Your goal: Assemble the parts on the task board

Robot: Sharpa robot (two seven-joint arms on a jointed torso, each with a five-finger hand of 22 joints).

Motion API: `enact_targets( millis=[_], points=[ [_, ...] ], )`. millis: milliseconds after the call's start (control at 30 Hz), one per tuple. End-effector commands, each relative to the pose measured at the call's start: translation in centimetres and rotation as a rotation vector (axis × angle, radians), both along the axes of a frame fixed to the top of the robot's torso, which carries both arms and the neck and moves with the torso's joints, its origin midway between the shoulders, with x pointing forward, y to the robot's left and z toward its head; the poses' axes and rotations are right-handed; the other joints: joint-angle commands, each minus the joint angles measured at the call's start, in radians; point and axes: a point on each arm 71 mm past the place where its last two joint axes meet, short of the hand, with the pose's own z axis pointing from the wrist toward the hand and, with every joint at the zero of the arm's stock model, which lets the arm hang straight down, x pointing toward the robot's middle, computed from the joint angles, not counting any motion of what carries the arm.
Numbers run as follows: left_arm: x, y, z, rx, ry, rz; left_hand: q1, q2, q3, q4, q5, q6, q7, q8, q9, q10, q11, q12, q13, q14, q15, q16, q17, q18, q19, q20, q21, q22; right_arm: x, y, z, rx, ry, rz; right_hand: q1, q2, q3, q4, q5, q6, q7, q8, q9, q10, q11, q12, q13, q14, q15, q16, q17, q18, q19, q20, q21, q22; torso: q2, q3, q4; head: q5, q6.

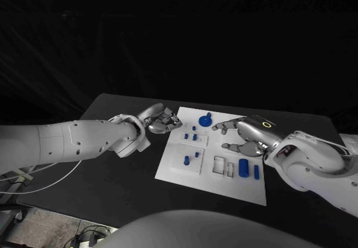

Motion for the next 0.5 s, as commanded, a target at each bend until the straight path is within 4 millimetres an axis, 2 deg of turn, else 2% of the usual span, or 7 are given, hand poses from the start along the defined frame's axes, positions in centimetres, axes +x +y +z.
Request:
enact_targets(
  millis=[33,100,167,267,333,433,500],
  points=[
    [-0.1,-0.7,0.8,-0.076,-0.084,-0.037,0.027,-0.008,0.014,0.015,0.002,-0.01,0.002,0.011,0.004,0.106,-0.004,0.002,0.263,0.107,-0.004,0.003,0.263,0.002,0.067,-0.009,-0.021,0.251,-0.6,-2.2,0.8,0.144,-0.049,0.04,-0.024,-0.005,0.002,0.044,-0.025,0.053,0.018,0.008,-0.007,0.101,-0.013,-0.026,-0.043,0.059,-0.001,0.012,0.076,-0.023,0.063,-0.006,0.094,0.168,0.001,-0.0007,-0.0004,-0.036,0.0],
    [-0.2,-0.9,1.0,-0.1,-0.095,-0.034,0.035,-0.009,0.022,0.019,0.004,-0.017,0.004,0.018,0.007,0.099,-0.003,-0.003,0.257,0.107,-0.003,0.003,0.263,0.011,0.031,-0.008,-0.044,0.239,-0.6,-3.9,0.8,0.15,-0.061,0.023,-0.039,-0.009,-0.004,0.071,-0.038,0.081,0.033,0.01,-0.011,0.139,-0.015,-0.045,-0.065,0.063,-0.003,0.009,0.075,-0.025,0.072,-0.006,0.107,0.171,0.001,-0.0018,-0.0037,-0.047,0.0],
    [-0.2,-1.2,1.3,-0.121,-0.117,-0.027,0.044,-0.012,0.032,0.019,0.009,-0.021,0.004,0.024,0.011,0.058,-0.003,-0.042,0.218,0.107,-0.004,0.003,0.263,0.018,0.001,-0.009,-0.063,0.23,-0.6,-5.4,0.7,0.143,-0.076,0.018,-0.045,-0.018,-0.008,0.09,-0.016,0.11,0.043,0.012,-0.015,0.162,-0.018,-0.06,-0.081,0.067,-0.005,0.01,0.079,-0.027,0.078,-0.009,0.117,0.175,0.001,-0.0014,-0.004,-0.061,0.0],
    [-0.4,-1.6,1.6,-0.14,-0.147,-0.025,0.07,-0.023,0.067,0.012,0.007,-0.026,0.005,0.031,0.014,0.037,-0.005,-0.065,0.195,0.107,-0.006,0.003,0.263,0.021,-0.011,-0.011,-0.071,0.226,-0.6,-7.1,0.6,0.124,-0.079,-0.002,-0.035,-0.037,0.002,0.122,0.098,0.134,0.012,-0.002,-0.027,0.195,-0.029,-0.091,-0.107,0.077,-0.015,0.025,0.111,-0.033,0.09,-0.019,0.146,0.183,0.002,-0.0007,-0.0054,-0.072,0.0],
    [-0.6,-1.9,1.8,-0.152,-0.155,-0.025,0.076,-0.03,0.085,0.013,0.005,-0.027,0.005,0.035,0.016,0.038,-0.006,-0.066,0.194,0.107,-0.007,0.003,0.263,0.02,-0.009,-0.011,-0.07,0.226,-0.5,-8.3,0.2,0.099,-0.064,-0.027,-0.03,-0.042,0.007,0.13,0.119,0.143,0.012,-0.004,-0.028,0.191,-0.026,-0.105,-0.114,0.078,-0.016,0.03,0.12,-0.034,0.09,-0.02,0.151,0.185,0.001,-0.0011,-0.0048,-0.084,0.0],
    [-0.7,-2.1,1.8,-0.162,-0.151,-0.027,0.079,-0.035,0.096,0.013,0.005,-0.027,0.005,0.039,0.018,0.036,-0.007,-0.069,0.191,0.107,-0.008,0.003,0.263,0.02,-0.008,-0.011,-0.07,0.227,-0.4,-9.7,-0.5,0.045,-0.03,-0.072,-0.038,-0.054,-0.001,0.148,0.095,0.141,0.012,-0.014,-0.031,0.17,-0.017,-0.127,-0.121,0.078,-0.011,0.033,0.126,-0.034,0.086,-0.017,0.149,0.184,-0.002,-0.0013,-0.0053,-0.099,0.0],
    [-0.7,-2.2,1.8,-0.164,-0.142,-0.028,0.08,-0.038,0.102,0.013,0.005,-0.025,0.004,0.042,0.02,0.035,-0.007,-0.071,0.189,0.107,-0.009,0.003,0.263,0.02,-0.007,-0.012,-0.069,0.227,-0.6,-10.5,-1.4,0.006,0.006,-0.114,-0.069,-0.064,-0.037,0.168,0.009,0.125,0.045,-0.031,-0.034,0.133,-0.008,-0.146,-0.121,0.064,-0.006,0.02,0.1,-0.027,0.063,-0.013,0.111,0.174,-0.001,-0.0005,-0.0061,-0.105,0.0]
  ],
)
